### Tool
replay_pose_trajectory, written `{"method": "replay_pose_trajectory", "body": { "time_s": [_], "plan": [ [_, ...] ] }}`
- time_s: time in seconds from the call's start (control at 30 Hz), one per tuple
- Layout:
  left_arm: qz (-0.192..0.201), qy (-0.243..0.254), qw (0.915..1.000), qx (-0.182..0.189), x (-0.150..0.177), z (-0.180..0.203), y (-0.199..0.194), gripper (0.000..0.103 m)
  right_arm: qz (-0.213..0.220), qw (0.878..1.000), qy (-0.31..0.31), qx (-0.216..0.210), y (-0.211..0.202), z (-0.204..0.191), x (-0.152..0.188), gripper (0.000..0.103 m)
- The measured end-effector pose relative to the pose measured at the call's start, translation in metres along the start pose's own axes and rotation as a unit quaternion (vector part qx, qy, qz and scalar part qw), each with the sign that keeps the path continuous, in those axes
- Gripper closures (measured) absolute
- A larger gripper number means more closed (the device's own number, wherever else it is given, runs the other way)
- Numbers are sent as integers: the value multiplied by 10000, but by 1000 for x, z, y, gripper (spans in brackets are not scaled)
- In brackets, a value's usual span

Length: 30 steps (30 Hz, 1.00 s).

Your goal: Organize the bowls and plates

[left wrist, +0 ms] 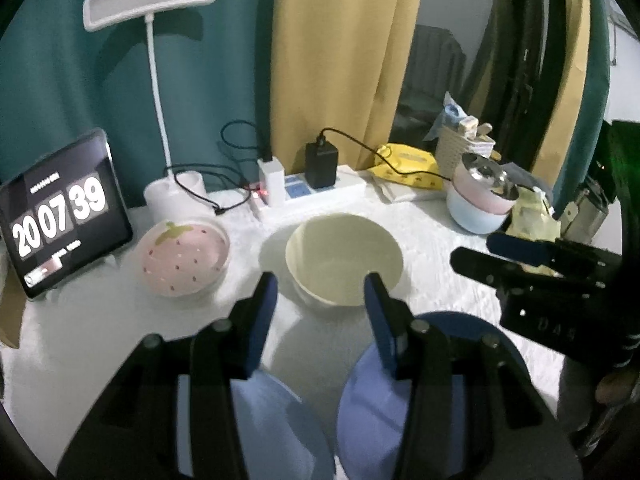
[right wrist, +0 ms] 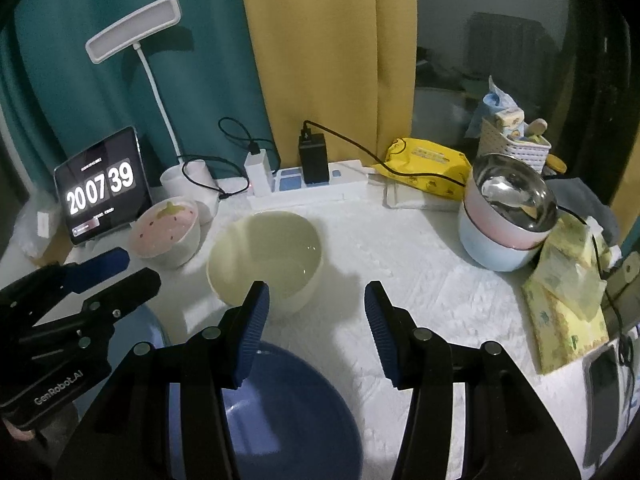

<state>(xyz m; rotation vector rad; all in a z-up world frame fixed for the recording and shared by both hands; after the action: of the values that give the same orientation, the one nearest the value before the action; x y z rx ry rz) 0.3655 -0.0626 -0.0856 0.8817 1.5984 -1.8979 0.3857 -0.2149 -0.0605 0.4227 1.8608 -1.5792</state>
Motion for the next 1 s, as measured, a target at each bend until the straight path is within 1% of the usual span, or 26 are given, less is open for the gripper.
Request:
{"method": "replay_pose_trajectory", "body": {
  "time_s": [0.1,0.33,0.63,0.87,1.0],
  "plan": [
    [-123,-101,9999,47,-1,-5,10,56,-26,10000,19,-23,7,-1,-5,51],
    [-355,-160,9992,89,-7,-11,35,56,-158,9998,102,-102,30,-3,-16,51],
    [-766,-209,9968,89,-7,-19,75,56,-555,9979,325,-71,71,-3,-13,51],
    [-996,-72,9950,73,-1,-20,96,56,-909,9935,680,62,91,6,-11,51],
    [-1112,12,9938,73,3,-18,106,57,-1103,9907,799,60,102,4,-8,51]
  ]
}}
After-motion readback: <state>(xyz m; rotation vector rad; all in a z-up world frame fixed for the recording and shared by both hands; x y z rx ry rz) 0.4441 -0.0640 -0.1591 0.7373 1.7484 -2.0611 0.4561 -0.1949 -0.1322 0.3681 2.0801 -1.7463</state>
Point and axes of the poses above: each gripper's, at about its wrist camera, not at the fingertips, and y roughly the way its jaws point, z to its right, x to its underside, the point moved 5 cm from there along y, roughly the way its jaws point, and after that the axes turned 1 degree about z, right-handed, at the moved point
